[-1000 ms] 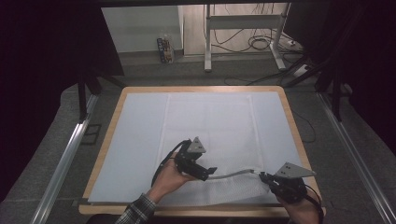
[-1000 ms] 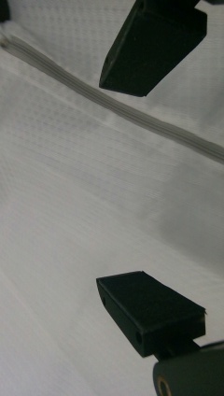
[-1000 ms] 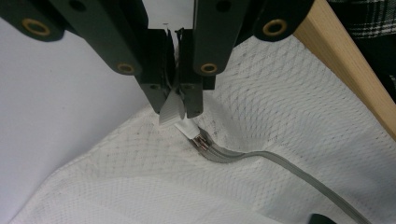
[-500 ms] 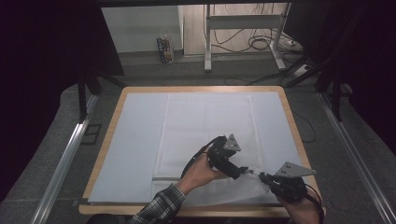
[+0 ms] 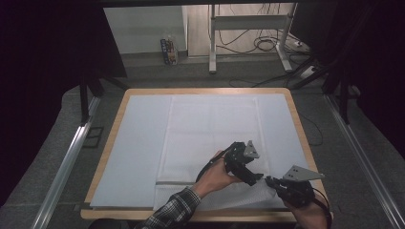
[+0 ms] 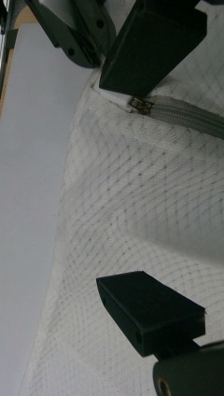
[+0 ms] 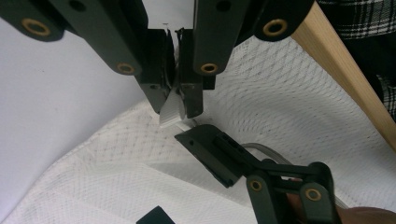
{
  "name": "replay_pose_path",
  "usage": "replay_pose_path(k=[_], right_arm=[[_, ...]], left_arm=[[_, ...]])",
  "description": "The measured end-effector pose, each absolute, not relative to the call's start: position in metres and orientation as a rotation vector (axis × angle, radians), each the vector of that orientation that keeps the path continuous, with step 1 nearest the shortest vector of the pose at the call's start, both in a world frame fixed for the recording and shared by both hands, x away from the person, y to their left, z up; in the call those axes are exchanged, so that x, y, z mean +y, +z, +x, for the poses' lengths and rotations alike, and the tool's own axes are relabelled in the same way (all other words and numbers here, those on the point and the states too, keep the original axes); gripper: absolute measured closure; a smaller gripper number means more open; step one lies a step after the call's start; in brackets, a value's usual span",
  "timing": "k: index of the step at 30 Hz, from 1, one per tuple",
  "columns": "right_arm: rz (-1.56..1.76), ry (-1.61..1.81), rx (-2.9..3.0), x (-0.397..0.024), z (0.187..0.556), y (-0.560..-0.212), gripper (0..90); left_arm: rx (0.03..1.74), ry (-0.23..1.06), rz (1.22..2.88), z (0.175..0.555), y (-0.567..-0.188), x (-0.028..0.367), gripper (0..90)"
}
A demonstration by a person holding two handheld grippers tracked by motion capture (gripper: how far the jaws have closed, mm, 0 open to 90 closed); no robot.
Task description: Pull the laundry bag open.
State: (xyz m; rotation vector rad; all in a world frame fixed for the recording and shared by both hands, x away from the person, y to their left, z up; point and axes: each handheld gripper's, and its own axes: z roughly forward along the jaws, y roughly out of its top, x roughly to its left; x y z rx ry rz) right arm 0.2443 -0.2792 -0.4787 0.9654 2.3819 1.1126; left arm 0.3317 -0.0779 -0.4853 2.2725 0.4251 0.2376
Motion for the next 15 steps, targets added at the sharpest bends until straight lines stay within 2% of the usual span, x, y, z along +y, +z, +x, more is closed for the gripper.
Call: replay_pose_path(k=[5, 9, 15], right_arm=[[0.962, 1.108, 2.394, -0.2783, 0.2439, -0.4787, 84.7], [0.967, 1.12, 2.389, -0.2785, 0.244, -0.4785, 84.7], [0.958, 1.114, 2.39, -0.2778, 0.2435, -0.478, 84.8]], left_arm=[[0.449, 0.231, 2.255, 0.3342, -0.4873, -0.0785, 7.0], [0.437, 0.144, 2.228, 0.3351, -0.4887, -0.0772, 6.7], [0.457, 0.21, 2.258, 0.3341, -0.4949, -0.0804, 7.2]])
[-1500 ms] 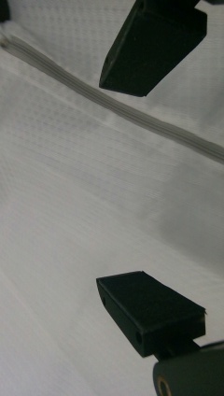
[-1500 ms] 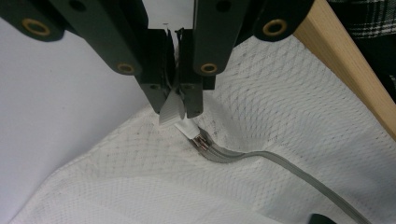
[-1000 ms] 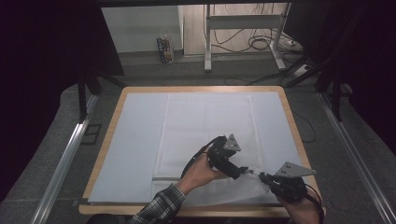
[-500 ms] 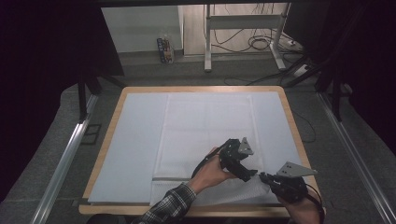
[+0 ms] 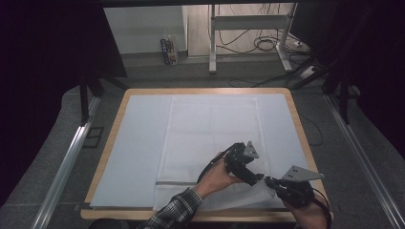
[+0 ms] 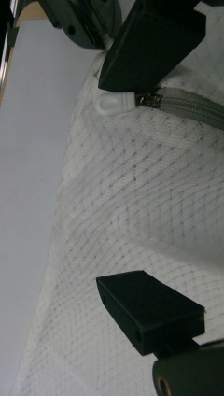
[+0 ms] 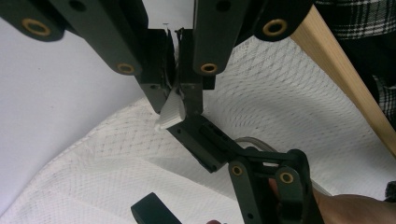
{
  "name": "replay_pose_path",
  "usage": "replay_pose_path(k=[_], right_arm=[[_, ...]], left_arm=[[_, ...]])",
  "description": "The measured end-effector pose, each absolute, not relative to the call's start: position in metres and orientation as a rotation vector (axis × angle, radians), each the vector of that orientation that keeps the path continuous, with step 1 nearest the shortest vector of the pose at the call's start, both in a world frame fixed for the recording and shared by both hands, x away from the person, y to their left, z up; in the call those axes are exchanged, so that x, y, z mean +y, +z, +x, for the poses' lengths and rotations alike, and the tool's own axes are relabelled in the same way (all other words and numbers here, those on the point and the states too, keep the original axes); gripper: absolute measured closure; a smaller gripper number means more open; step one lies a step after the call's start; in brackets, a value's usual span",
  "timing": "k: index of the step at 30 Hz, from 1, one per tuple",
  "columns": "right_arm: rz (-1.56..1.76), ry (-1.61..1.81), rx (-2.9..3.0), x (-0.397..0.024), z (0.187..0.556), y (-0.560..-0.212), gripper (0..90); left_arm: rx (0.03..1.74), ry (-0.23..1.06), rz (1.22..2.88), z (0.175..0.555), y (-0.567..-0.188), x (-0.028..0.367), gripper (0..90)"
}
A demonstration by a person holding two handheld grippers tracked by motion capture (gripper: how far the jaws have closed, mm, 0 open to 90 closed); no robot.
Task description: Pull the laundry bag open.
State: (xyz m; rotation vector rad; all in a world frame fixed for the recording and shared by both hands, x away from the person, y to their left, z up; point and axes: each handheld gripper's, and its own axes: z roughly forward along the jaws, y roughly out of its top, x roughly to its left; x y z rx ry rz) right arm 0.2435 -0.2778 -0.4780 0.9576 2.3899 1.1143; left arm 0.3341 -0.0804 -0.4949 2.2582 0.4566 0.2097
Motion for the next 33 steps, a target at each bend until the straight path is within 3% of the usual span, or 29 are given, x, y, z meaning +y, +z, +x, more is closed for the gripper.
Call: replay_pose_path(k=[10, 14, 24, 29, 33], right_arm=[[0.979, 1.114, 2.395, -0.278, 0.245, -0.479, 84.8], [0.971, 1.086, 2.4, -0.278, 0.245, -0.48, 84.8], [0.967, 1.09, 2.384, -0.278, 0.244, -0.478, 84.6], [0.965, 1.083, 2.384, -0.278, 0.244, -0.479, 84.3], [0.949, 1.072, 2.376, -0.277, 0.244, -0.479, 84.1]], left_arm=[[0.456, 0.219, 2.236, 0.333, -0.484, -0.07, 8.1], [0.488, 0.323, 2.248, 0.332, -0.482, -0.066, 12.6], [0.513, 0.246, 2.237, 0.333, -0.484, -0.046, 13.6], [0.498, 0.198, 2.242, 0.331, -0.481, -0.031, 21.7], [0.479, 0.106, 2.236, 0.33, -0.478, -0.024, 34.4]])
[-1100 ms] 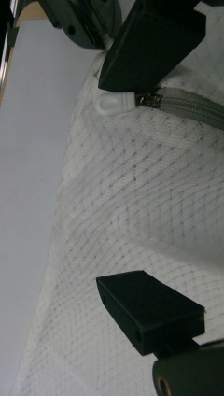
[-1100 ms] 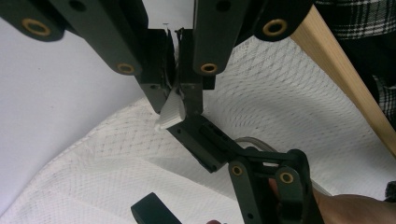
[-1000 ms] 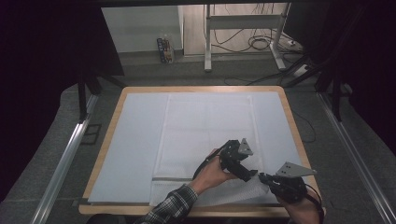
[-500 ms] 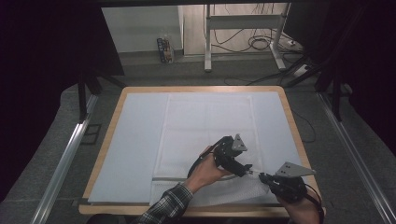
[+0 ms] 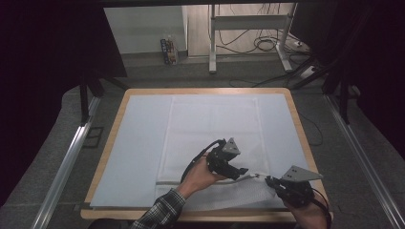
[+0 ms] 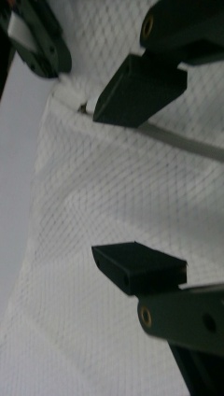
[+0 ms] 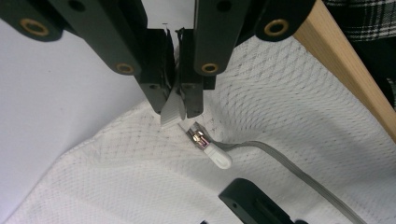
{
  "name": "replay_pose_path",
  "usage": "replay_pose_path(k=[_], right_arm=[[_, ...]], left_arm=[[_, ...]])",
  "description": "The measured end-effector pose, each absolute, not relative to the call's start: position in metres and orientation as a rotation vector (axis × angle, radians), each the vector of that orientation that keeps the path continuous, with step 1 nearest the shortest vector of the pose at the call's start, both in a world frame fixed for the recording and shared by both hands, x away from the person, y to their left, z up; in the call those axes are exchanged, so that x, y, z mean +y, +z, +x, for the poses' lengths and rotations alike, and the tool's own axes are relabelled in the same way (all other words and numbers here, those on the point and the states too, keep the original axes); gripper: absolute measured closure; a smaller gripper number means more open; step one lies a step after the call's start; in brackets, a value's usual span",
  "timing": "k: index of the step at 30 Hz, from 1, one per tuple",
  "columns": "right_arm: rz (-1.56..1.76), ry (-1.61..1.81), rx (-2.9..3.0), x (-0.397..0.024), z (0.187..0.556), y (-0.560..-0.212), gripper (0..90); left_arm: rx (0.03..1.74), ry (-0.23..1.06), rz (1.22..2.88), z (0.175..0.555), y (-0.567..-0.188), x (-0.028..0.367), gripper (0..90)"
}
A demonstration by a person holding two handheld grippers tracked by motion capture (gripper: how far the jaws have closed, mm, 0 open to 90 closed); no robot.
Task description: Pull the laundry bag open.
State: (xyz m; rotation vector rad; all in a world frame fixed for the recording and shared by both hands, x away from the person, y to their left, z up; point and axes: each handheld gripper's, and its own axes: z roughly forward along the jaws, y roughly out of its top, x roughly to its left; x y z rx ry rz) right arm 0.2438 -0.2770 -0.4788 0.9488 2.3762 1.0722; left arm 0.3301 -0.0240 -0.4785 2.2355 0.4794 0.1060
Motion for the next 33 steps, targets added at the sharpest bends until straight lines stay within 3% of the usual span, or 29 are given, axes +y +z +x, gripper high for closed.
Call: replay_pose_path(k=[7, 18, 26, 33], right_arm=[[0.929, 1.038, 2.388, -0.276, 0.244, -0.481, 84.1], [0.894, 1.024, 2.383, -0.274, 0.243, -0.48, 84.0], [0.885, 1.02, 2.38, -0.274, 0.242, -0.48, 83.9], [0.878, 1.001, 2.382, -0.273, 0.243, -0.481, 83.6]], left_arm=[[0.426, -0.021, 2.239, 0.326, -0.476, -0.032, 52.6], [0.396, -0.097, 2.277, 0.328, -0.477, -0.05, 70.9], [0.368, -0.117, 2.33, 0.326, -0.481, -0.055, 80.2], [0.366, -0.127, 2.337, 0.324, -0.481, -0.054, 80.4]])
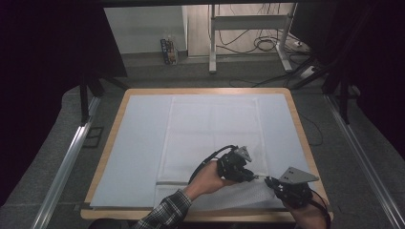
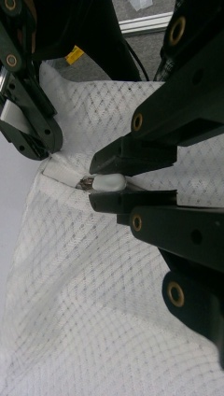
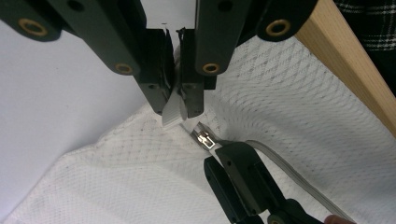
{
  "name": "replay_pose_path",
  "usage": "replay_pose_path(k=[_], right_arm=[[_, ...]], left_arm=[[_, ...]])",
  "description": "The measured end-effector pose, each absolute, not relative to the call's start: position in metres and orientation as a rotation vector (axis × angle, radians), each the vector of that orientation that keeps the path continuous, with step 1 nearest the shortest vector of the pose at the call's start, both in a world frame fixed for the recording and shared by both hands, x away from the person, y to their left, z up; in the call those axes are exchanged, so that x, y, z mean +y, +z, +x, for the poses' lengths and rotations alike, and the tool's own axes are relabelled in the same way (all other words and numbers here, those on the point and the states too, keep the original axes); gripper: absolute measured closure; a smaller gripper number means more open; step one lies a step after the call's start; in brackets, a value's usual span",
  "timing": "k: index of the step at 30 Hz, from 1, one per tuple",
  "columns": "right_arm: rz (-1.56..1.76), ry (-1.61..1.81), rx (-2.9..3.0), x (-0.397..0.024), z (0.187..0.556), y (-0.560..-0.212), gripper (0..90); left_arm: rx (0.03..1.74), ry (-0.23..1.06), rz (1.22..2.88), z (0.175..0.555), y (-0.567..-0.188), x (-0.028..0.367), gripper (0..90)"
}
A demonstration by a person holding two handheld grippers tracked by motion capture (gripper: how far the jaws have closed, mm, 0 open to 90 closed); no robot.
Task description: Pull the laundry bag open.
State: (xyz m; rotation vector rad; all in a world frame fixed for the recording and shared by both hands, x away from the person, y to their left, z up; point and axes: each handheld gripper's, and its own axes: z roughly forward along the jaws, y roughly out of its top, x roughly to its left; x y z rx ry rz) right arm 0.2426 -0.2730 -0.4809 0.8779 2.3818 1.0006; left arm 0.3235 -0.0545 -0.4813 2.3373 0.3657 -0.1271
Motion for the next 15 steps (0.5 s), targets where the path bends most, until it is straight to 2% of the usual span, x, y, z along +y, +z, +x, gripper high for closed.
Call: replay_pose_path(k=[6, 10, 15], right_arm=[[0.878, 0.991, 2.379, -0.2728, 0.2425, -0.4808, 83.8], [0.873, 0.988, 2.378, -0.2724, 0.2423, -0.4806, 83.8], [0.866, 0.983, 2.376, -0.2716, 0.2417, -0.4805, 83.8]], left_arm=[[0.379, -0.168, 2.317, 0.322, -0.4839, -0.0542, 77.1], [0.395, -0.172, 2.315, 0.3236, -0.4846, -0.0532, 81.2], [0.403, -0.168, 2.324, 0.3243, -0.4852, -0.0543, 81.8]])
